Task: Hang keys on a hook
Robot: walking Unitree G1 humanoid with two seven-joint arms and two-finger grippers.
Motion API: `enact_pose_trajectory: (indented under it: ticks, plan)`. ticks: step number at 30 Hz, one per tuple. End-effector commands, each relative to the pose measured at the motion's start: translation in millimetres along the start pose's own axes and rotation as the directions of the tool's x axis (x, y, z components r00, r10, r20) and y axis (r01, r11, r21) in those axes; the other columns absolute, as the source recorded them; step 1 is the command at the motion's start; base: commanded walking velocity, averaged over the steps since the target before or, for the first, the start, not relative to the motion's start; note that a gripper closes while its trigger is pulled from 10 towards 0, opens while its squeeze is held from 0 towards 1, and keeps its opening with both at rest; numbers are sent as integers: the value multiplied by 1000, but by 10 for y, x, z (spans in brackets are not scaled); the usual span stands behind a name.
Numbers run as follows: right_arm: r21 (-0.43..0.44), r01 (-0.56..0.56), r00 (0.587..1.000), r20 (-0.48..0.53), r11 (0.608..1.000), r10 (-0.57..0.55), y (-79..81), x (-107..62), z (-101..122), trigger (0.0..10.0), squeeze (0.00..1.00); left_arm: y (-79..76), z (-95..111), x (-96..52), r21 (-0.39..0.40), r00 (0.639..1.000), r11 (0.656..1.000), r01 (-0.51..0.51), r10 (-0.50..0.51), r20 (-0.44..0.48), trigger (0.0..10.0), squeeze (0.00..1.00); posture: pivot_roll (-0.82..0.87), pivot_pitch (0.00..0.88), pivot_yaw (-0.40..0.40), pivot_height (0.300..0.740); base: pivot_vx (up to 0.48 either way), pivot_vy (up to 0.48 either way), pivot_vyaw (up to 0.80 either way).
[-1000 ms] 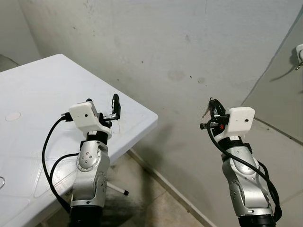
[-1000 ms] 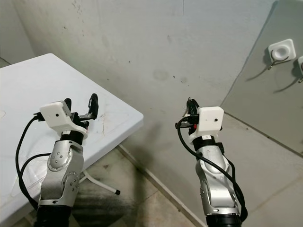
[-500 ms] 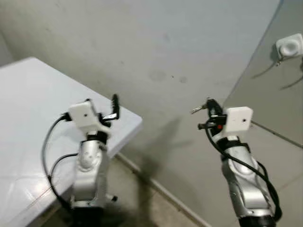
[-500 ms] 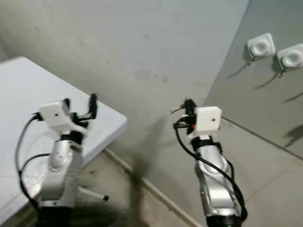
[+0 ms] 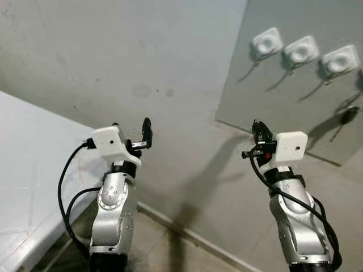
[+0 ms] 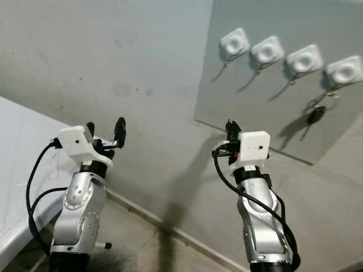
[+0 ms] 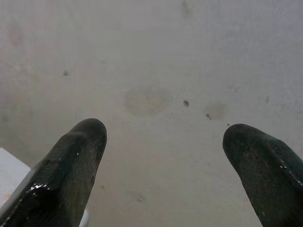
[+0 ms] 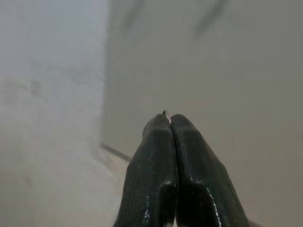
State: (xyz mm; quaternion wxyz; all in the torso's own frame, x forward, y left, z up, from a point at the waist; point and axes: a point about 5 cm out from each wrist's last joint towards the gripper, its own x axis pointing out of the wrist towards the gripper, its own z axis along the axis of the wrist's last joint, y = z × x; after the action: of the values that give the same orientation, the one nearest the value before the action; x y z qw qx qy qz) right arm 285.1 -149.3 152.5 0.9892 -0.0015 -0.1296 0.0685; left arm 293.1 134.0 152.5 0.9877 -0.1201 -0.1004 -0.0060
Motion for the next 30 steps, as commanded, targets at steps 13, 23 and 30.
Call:
enact_pose_trajectory:
  ticks: [13,23,30]
  plan:
    - [35,-110,983,155,993,103,40,11,380,10000,0,-331,219,-8,162,966,956,243,-254,47,10000,0,-14,0,-48,740,0,0,0]
    - [55,-11,973,230,998,-2,-50,47,555,10000,0,-617,371,0,193,907,897,397,-416,70,10000,0,-22,0,-28,740,0,0,0]
    - [75,138,962,227,988,-152,-278,-35,526,10000,0,-751,362,-54,192,874,865,464,-482,59,10000,0,-28,0,-23,740,0,0,0]
